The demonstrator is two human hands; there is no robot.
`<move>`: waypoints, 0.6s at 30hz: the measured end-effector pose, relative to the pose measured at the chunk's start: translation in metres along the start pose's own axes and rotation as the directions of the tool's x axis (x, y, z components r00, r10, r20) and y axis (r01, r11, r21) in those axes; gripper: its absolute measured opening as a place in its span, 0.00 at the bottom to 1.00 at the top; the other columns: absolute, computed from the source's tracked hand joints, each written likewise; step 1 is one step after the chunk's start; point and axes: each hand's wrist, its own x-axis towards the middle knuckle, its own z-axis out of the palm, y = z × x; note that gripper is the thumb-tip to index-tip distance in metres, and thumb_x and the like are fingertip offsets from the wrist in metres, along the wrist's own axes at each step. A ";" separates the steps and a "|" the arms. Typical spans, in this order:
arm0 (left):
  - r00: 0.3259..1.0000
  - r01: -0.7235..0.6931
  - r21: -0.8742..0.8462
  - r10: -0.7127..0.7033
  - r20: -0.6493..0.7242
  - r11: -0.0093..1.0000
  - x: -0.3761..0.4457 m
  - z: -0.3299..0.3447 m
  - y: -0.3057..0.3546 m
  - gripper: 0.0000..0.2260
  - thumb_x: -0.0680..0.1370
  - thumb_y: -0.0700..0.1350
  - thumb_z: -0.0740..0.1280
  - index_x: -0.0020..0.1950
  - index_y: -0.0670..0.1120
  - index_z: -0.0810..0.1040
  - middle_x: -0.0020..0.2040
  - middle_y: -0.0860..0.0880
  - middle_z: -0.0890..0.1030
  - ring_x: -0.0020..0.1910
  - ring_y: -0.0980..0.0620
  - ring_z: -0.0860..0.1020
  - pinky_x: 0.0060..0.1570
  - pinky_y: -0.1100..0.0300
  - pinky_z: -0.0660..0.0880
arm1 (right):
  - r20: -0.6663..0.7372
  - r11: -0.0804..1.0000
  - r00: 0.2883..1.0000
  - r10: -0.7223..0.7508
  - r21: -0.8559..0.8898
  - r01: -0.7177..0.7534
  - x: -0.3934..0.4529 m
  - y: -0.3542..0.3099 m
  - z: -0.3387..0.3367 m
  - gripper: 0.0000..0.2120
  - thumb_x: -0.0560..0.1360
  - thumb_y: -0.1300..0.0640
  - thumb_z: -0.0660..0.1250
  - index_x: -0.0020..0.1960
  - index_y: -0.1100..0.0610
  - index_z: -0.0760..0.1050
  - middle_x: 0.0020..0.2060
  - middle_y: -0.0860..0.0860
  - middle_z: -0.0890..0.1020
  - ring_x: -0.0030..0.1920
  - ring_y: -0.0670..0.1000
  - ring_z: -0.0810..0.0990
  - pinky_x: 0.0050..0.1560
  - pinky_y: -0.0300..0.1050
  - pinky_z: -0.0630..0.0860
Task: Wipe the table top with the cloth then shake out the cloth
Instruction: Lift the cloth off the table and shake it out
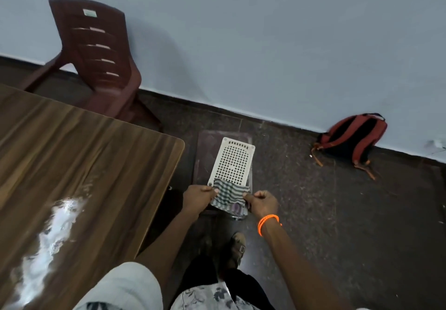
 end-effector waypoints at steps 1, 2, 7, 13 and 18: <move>1.000 -0.006 0.013 0.006 0.000 1.000 0.005 0.000 0.001 0.10 0.71 0.54 0.80 0.37 0.49 0.86 0.34 0.48 0.85 0.37 0.50 0.83 0.49 0.47 0.82 | 0.002 1.000 1.000 0.012 -0.001 -0.012 0.003 0.000 0.002 0.15 0.64 0.62 0.79 0.34 0.58 0.71 0.24 0.57 0.78 0.24 0.52 0.75 0.27 0.45 0.75; 1.000 -0.004 0.024 0.004 0.004 1.000 0.011 -0.001 0.002 0.10 0.71 0.54 0.80 0.40 0.48 0.88 0.34 0.50 0.85 0.38 0.51 0.83 0.49 0.48 0.82 | 0.007 1.000 1.000 0.018 -0.008 -0.018 0.009 0.001 0.006 0.15 0.64 0.62 0.78 0.33 0.58 0.71 0.24 0.57 0.78 0.24 0.52 0.75 0.27 0.45 0.75; 0.999 -0.017 0.154 0.012 0.031 0.988 0.045 0.003 0.006 0.12 0.73 0.54 0.78 0.50 0.48 0.88 0.41 0.50 0.87 0.43 0.52 0.85 0.49 0.54 0.82 | -0.010 0.994 0.996 0.085 -0.061 -0.086 0.034 0.005 0.024 0.15 0.63 0.62 0.78 0.33 0.56 0.71 0.24 0.57 0.78 0.25 0.53 0.76 0.31 0.51 0.77; 0.999 -0.036 0.287 0.029 0.030 0.957 0.108 0.029 0.002 0.09 0.76 0.51 0.74 0.54 0.49 0.88 0.48 0.48 0.87 0.49 0.49 0.85 0.50 0.57 0.80 | -0.058 0.992 0.996 0.065 -0.100 -0.071 0.096 0.014 0.056 0.15 0.62 0.60 0.79 0.32 0.55 0.71 0.25 0.57 0.79 0.26 0.53 0.77 0.31 0.52 0.78; 0.999 -0.043 0.325 0.044 0.003 0.945 0.166 0.061 -0.002 0.08 0.77 0.51 0.73 0.53 0.51 0.88 0.50 0.47 0.87 0.51 0.47 0.83 0.49 0.60 0.78 | -0.076 0.981 0.997 0.025 -0.188 -0.039 0.161 0.035 0.083 0.14 0.57 0.52 0.76 0.33 0.57 0.74 0.27 0.54 0.81 0.31 0.56 0.82 0.34 0.50 0.79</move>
